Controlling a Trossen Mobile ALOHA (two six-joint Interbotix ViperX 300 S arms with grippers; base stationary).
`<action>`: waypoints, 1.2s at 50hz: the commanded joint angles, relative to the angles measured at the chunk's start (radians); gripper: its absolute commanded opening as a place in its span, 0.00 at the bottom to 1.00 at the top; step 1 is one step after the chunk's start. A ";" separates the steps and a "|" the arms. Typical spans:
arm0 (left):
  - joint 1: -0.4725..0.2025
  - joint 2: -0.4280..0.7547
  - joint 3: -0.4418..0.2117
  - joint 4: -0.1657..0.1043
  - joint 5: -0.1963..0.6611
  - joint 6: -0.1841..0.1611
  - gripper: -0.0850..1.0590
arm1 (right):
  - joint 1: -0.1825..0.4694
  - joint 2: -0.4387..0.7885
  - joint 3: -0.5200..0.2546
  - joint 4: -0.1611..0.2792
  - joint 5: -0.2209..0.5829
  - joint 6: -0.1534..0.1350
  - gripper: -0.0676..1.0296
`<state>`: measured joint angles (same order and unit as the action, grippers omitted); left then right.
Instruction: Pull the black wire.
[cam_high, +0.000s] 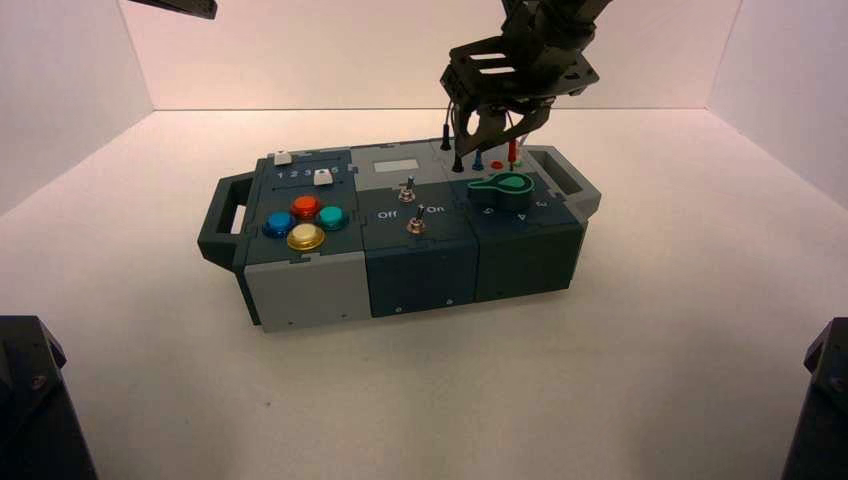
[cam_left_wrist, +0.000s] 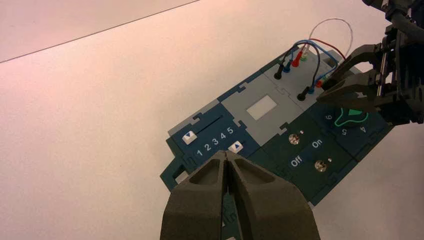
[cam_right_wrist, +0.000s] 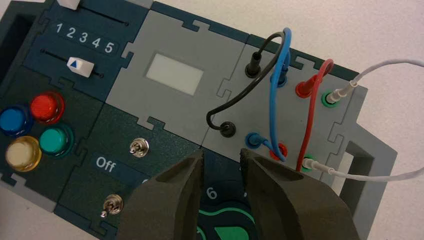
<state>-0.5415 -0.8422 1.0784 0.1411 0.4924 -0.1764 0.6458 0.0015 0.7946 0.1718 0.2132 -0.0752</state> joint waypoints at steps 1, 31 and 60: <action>-0.005 -0.002 -0.037 0.002 -0.008 0.002 0.05 | 0.002 -0.011 -0.018 0.008 -0.006 0.002 0.43; -0.003 -0.003 -0.038 0.002 -0.008 0.002 0.05 | 0.006 0.044 -0.074 0.020 0.003 0.006 0.43; -0.003 -0.023 -0.037 0.002 -0.009 0.003 0.05 | 0.006 0.089 -0.112 0.020 0.020 0.006 0.37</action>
<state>-0.5415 -0.8667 1.0784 0.1396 0.4924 -0.1764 0.6489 0.1043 0.7087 0.1887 0.2347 -0.0690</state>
